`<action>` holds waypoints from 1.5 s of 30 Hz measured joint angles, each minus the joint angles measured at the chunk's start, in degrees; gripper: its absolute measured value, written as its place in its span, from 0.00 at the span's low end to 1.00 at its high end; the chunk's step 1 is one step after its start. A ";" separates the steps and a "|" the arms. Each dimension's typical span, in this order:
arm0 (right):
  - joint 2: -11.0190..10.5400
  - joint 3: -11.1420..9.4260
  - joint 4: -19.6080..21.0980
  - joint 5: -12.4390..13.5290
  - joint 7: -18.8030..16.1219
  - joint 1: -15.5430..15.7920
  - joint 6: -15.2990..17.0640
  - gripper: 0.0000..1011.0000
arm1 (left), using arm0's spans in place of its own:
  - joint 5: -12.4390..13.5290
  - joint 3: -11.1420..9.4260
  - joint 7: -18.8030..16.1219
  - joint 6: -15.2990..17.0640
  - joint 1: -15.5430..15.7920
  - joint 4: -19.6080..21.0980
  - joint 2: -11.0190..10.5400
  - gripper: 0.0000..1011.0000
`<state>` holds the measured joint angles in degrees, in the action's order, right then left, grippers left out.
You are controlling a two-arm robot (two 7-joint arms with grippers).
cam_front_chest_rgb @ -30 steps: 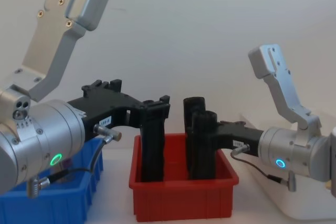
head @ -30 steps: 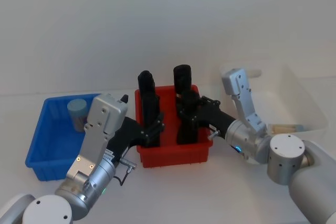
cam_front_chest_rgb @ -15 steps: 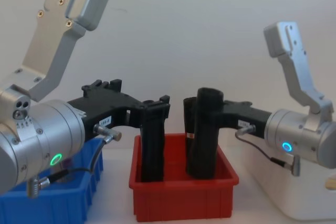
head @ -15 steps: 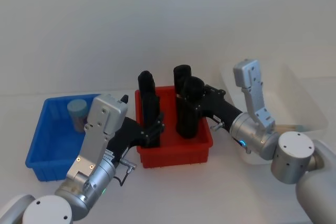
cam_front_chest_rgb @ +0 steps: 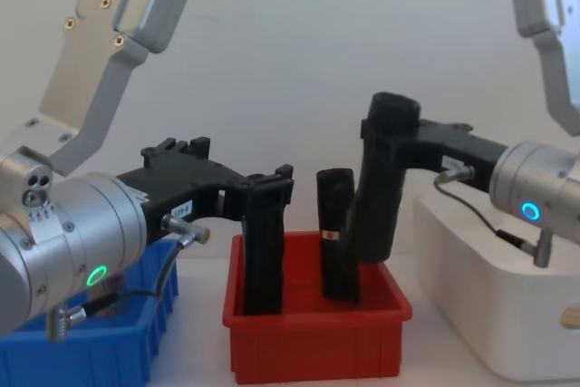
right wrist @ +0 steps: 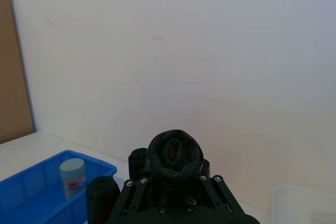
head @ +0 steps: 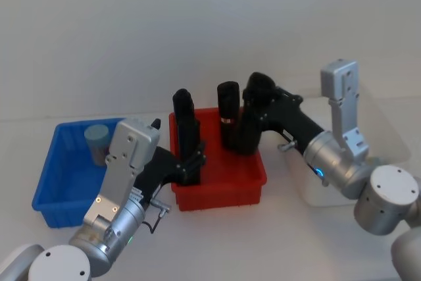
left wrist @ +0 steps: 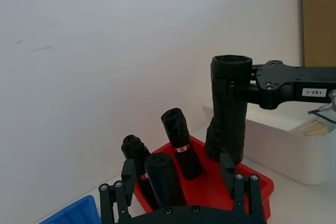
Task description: Pick the cotton swabs from the blue box and place them into the white box.
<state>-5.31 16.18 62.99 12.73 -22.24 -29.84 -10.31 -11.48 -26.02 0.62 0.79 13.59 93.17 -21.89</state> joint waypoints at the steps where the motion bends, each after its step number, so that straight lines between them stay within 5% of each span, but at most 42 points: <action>1: -0.33 -0.09 1.66 0.01 1.09 0.79 0.55 0.35 | 0.00 0.00 0.00 0.00 0.00 0.00 0.00 0.99; 16: -4.94 -2.50 16.75 -0.61 11.20 8.61 6.00 0.35 | 0.00 0.00 0.00 0.00 0.00 0.00 0.00 0.99; 25: -7.91 -4.60 22.29 -0.64 15.53 12.20 8.75 0.35 | 0.00 0.00 0.00 0.00 0.00 0.00 0.00 0.99; 45: -10.44 -6.55 23.93 1.24 16.21 15.11 13.09 0.35 | 0.00 0.00 0.00 0.00 0.00 0.00 0.00 0.99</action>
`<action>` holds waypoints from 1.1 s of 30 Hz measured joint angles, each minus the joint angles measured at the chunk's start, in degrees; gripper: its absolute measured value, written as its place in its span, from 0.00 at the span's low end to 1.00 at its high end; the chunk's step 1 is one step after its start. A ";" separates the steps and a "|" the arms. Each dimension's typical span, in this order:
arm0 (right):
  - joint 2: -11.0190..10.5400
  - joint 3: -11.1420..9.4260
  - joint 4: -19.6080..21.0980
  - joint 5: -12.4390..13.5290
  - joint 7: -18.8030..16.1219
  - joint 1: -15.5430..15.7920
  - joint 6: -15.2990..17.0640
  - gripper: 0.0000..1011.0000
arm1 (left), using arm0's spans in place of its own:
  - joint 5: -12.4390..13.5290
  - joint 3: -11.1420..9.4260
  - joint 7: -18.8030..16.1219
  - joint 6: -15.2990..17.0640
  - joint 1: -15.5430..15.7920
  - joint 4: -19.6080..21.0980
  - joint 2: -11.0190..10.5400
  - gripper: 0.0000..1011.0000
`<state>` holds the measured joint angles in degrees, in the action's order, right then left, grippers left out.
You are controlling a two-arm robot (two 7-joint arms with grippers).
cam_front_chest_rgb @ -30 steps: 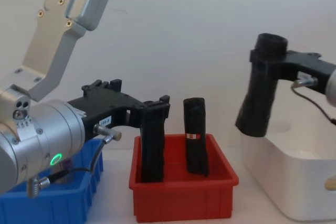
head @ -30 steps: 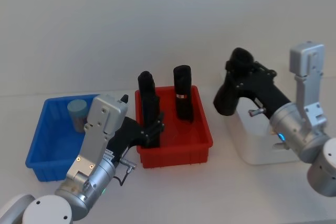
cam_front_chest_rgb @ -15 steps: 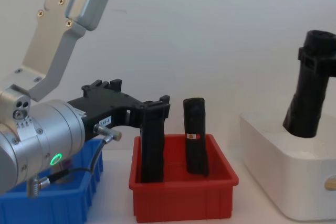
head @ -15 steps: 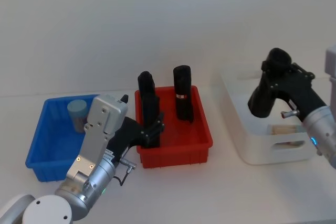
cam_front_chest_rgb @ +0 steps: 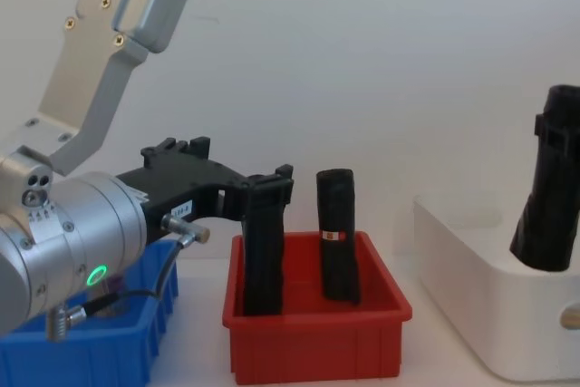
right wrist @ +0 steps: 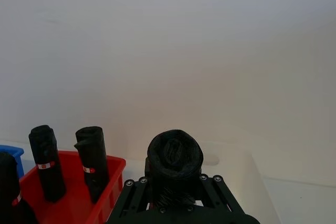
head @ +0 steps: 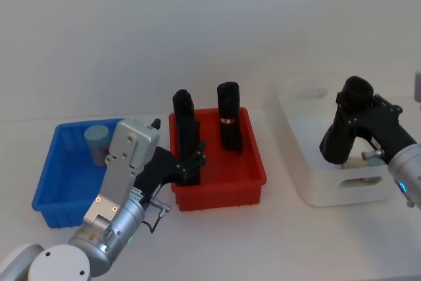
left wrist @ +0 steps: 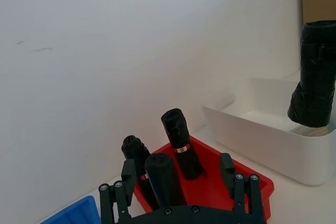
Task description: Pick the cotton swabs from the blue box and place them into the white box.
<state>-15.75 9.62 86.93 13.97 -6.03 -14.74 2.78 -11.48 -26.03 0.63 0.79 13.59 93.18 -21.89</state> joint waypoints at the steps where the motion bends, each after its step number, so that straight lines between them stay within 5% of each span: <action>1: 0.00 -0.01 -0.16 0.04 -0.13 0.00 0.18 0.35 | 0.00 0.00 0.00 0.00 0.00 0.00 0.00 0.99; 6: 0.00 -0.03 -1.16 0.20 -0.68 -0.11 0.84 0.42 | 0.00 0.00 0.00 0.00 0.00 0.00 0.00 0.99; 23: 0.02 -0.27 -2.13 0.70 -1.73 -0.24 1.23 0.95 | 0.00 0.00 0.00 0.00 0.00 0.00 0.00 0.99; 33: -0.03 -0.36 -1.84 0.84 -1.88 -0.11 1.00 0.99 | 0.00 0.00 0.00 0.00 0.00 0.00 0.00 0.99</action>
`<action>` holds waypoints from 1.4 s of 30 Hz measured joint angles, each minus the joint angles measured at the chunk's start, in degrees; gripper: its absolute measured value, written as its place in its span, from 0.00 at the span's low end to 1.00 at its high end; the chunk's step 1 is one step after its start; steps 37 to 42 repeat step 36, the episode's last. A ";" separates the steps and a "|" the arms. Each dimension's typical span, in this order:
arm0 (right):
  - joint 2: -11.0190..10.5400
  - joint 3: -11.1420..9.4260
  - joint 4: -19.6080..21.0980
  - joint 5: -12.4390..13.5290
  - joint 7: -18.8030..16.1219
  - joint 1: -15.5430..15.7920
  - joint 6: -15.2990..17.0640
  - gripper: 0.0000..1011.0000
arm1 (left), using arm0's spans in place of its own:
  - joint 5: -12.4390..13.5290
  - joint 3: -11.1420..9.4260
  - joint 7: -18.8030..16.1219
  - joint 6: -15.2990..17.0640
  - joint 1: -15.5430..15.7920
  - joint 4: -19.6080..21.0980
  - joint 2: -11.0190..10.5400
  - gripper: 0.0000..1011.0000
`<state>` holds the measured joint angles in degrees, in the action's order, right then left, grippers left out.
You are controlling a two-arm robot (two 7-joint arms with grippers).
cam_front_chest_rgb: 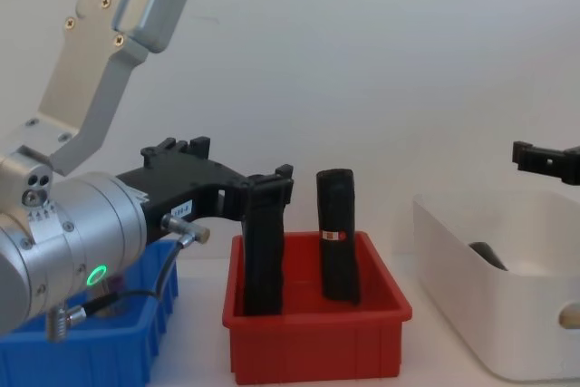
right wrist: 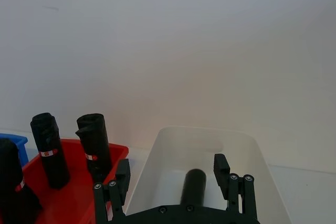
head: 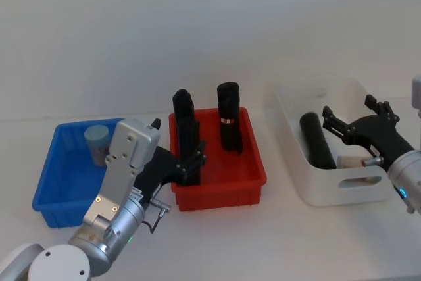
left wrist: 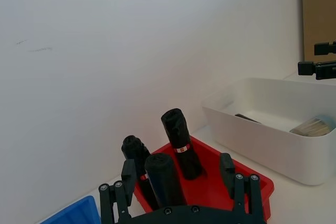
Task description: Pick the cotton swabs from the blue box and place them into the white box.
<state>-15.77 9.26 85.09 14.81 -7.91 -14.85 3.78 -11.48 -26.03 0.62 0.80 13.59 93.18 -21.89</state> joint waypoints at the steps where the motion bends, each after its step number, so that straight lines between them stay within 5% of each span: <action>1: 0.00 -0.01 0.01 0.01 -0.01 0.01 -0.01 0.99 | 0.00 0.00 0.00 0.00 0.00 0.00 0.00 0.99; 42: -0.04 -0.06 0.22 0.10 -0.11 0.11 -0.18 0.99 | 0.00 0.00 0.00 0.00 0.00 0.00 0.00 0.99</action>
